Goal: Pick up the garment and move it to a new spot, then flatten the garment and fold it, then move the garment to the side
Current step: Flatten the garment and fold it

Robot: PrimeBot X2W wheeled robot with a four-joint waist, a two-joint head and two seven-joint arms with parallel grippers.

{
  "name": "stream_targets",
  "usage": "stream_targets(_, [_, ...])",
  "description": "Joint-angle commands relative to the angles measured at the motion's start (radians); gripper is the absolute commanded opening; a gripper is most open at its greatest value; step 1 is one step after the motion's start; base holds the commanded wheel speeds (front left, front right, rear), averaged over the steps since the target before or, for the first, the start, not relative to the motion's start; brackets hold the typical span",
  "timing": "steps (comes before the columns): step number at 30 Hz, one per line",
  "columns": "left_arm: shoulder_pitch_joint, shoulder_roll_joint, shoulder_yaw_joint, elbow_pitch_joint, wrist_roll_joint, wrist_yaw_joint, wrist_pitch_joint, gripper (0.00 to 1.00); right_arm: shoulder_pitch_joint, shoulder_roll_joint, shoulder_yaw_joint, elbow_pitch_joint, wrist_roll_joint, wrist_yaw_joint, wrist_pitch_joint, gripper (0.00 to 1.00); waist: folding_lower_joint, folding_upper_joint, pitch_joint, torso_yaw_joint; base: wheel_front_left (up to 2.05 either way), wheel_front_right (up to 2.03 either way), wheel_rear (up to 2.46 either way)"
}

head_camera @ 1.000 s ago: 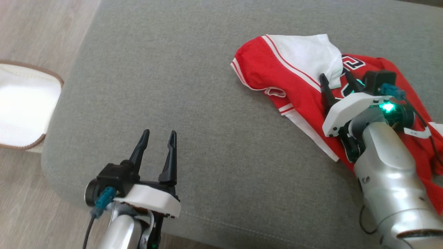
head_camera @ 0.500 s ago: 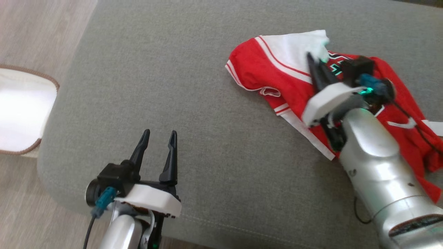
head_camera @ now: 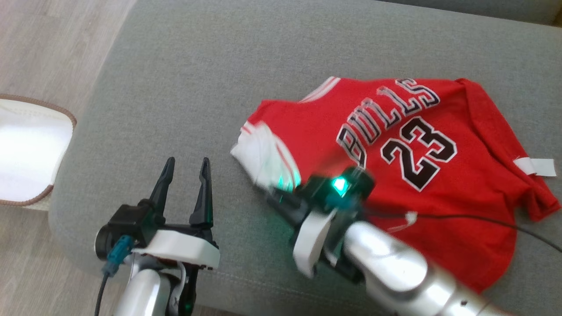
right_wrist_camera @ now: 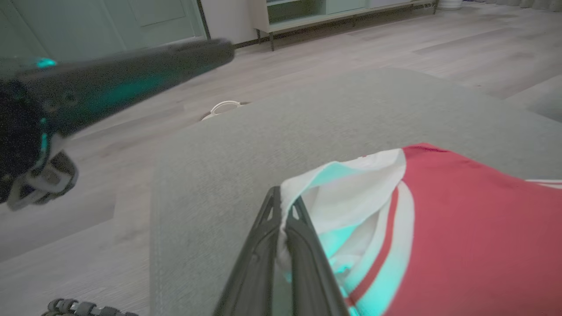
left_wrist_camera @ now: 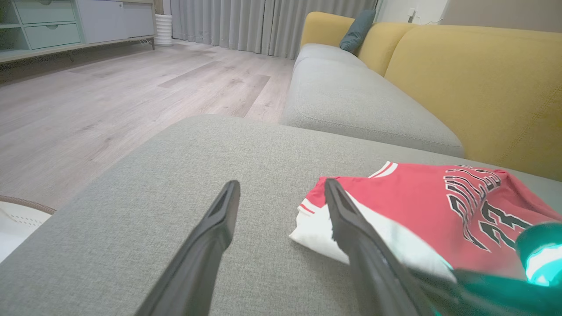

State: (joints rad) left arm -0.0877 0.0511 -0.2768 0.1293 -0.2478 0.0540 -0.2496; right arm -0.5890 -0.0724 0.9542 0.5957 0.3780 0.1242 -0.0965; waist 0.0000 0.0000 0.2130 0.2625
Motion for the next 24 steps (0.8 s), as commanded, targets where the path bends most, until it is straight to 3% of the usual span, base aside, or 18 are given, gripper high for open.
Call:
stream_targets(1, [-0.014,0.000,0.038,-0.037,0.010,0.002,-0.012,1.00,0.007,0.022,0.031,-0.037,0.002,0.007,0.008,0.00,0.0000,0.0000,0.000,0.001,0.00,0.00,0.00])
stream_targets(4, [-0.011,0.000,0.041,-0.037,0.012,0.000,-0.012,1.00,0.040,0.022,0.094,-0.023,0.009,0.007,0.008,0.00,0.0000,0.0000,-0.001,0.001,0.00,0.00,0.00])
stream_targets(5, [-0.011,0.000,0.042,-0.036,0.012,0.000,-0.012,1.00,0.045,0.022,0.106,-0.015,0.009,0.007,0.001,0.11,0.0000,0.0000,-0.002,-0.001,0.00,0.00,0.00])
stream_targets(6, [-0.009,0.000,0.042,-0.035,0.012,0.000,-0.012,1.00,0.049,0.022,0.119,-0.006,0.008,0.007,-0.004,0.42,0.0000,0.0000,-0.004,-0.004,0.00,0.00,0.00])
stream_targets(7, [-0.008,-0.001,0.043,-0.034,0.012,0.000,-0.012,1.00,0.053,0.022,0.128,-0.001,0.010,0.007,-0.010,0.87,0.0000,0.0000,-0.007,-0.009,0.00,0.00,0.00])
stream_targets(8, [-0.008,-0.001,0.043,-0.034,0.012,0.000,-0.012,1.00,0.053,0.022,0.128,-0.001,0.010,0.007,-0.010,0.87,0.0000,0.0000,-0.007,-0.009,0.00,0.00,0.00])
stream_targets(9, [-0.006,-0.001,0.043,-0.033,0.013,0.000,-0.012,1.00,0.057,0.022,0.134,0.002,0.017,0.007,-0.017,1.00,0.0000,0.0000,-0.011,-0.015,0.00,0.00,0.00])
stream_targets(13, [0.003,-0.001,0.045,-0.028,0.015,-0.003,-0.012,1.00,0.065,0.022,0.115,0.000,0.041,0.007,-0.060,1.00,0.0000,0.0000,-0.029,-0.046,0.00,0.00,0.00])
stream_targets(17, [0.014,-0.001,0.043,-0.025,0.019,-0.006,-0.012,1.00,0.082,0.019,0.035,-0.025,0.051,0.007,-0.108,1.00,0.0000,0.0000,-0.048,-0.084,0.00,0.00,0.00])
stream_targets(24, [0.029,-0.001,0.038,-0.025,0.022,-0.007,-0.012,1.00,0.114,-0.079,-0.276,-0.107,-0.032,0.007,-0.083,1.00,0.0000,0.0000,-0.064,-0.135,0.00,0.00,0.00])
